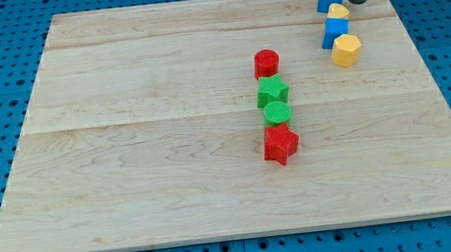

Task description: Separate the yellow heart from the blue cube

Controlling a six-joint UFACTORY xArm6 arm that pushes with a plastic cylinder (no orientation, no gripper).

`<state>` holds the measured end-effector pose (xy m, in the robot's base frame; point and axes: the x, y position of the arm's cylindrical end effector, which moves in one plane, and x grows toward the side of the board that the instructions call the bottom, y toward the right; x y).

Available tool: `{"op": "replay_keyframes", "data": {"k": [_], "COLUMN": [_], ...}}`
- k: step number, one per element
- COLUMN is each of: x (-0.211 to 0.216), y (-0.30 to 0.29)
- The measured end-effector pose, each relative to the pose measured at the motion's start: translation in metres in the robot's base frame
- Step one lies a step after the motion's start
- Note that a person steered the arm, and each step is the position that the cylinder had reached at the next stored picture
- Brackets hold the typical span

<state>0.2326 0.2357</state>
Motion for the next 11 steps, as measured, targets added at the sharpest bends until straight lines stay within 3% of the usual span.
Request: {"op": "replay_keyframes", "data": {"k": [2, 4, 5, 8, 11], "x": [-0.002, 0.012, 0.042, 0.043, 0.064], "y": [-0.043, 0.04, 0.025, -0.05, -0.044]}}
